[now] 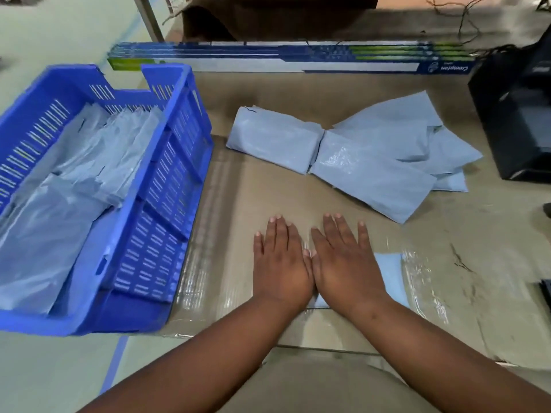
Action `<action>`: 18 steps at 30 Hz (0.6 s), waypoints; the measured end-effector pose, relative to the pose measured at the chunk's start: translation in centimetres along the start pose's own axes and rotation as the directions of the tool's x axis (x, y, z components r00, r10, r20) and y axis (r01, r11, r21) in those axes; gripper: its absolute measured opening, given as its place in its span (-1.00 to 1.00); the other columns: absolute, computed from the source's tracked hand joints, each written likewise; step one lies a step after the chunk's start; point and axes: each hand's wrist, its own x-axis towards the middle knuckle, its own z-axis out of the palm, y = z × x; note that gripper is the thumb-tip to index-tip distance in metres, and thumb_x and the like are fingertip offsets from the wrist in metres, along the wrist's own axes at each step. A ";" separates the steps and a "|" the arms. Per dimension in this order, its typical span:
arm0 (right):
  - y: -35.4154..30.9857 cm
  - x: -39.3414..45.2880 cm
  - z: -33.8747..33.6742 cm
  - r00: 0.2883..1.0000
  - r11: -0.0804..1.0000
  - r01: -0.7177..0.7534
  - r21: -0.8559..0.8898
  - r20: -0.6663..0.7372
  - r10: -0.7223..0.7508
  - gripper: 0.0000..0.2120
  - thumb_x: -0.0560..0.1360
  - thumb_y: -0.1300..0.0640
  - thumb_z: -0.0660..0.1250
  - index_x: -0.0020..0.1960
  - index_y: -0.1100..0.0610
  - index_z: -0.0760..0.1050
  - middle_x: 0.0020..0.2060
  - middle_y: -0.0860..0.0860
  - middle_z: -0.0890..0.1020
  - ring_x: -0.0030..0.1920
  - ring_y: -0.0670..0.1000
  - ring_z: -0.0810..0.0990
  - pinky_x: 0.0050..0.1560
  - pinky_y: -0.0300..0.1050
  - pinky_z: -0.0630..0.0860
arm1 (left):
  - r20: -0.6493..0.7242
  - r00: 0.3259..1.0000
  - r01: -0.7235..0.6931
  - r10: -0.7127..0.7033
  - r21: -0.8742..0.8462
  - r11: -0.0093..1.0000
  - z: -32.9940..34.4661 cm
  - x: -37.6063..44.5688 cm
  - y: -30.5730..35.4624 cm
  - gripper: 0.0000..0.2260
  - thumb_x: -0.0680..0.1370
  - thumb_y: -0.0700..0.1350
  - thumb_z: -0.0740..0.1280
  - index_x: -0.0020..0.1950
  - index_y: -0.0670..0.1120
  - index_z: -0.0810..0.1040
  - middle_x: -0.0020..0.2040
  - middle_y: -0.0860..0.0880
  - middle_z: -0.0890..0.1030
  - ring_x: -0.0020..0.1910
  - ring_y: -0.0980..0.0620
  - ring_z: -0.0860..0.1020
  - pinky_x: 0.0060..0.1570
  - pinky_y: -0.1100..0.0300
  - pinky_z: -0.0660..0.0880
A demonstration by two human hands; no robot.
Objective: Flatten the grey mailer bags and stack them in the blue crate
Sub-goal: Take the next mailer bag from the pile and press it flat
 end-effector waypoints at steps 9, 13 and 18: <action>0.2 0.5 0.3 1.000 0.999 -0.023 0.024 0.007 0.023 -0.45 0.73 -0.16 -0.10 0.63 -0.01 0.28 0.68 0.16 0.18 0.69 0.18 0.04 0.64 0.31 -0.07 | 0.048 0.999 0.000 -0.003 0.046 0.999 0.5 0.5 0.0 -0.33 0.67 0.11 -0.22 0.72 -0.18 0.06 0.73 -0.19 -0.03 0.72 -0.12 -0.11 0.65 -0.21 -0.07; 0.1 0.4 0.3 1.000 0.999 -0.031 0.038 -0.001 0.031 -0.47 0.72 -0.14 -0.05 0.60 0.00 0.33 0.67 0.16 0.20 0.69 0.18 0.07 0.64 0.31 -0.08 | 0.029 0.999 0.015 -0.017 0.048 0.999 0.5 0.2 0.1 -0.35 0.67 0.09 -0.19 0.71 -0.17 0.08 0.73 -0.19 -0.03 0.72 -0.11 -0.11 0.65 -0.20 -0.07; 0.3 0.1 0.0 1.000 0.994 -0.015 0.107 -0.025 0.018 -0.51 0.72 -0.11 -0.04 0.52 0.06 0.41 0.65 0.17 0.26 0.68 0.16 0.10 0.65 0.31 -0.09 | -0.016 0.999 0.030 -0.030 0.032 0.999 0.1 0.0 0.2 -0.39 0.68 0.09 -0.12 0.66 -0.17 0.25 0.71 -0.21 0.12 0.71 -0.15 0.01 0.63 -0.27 -0.01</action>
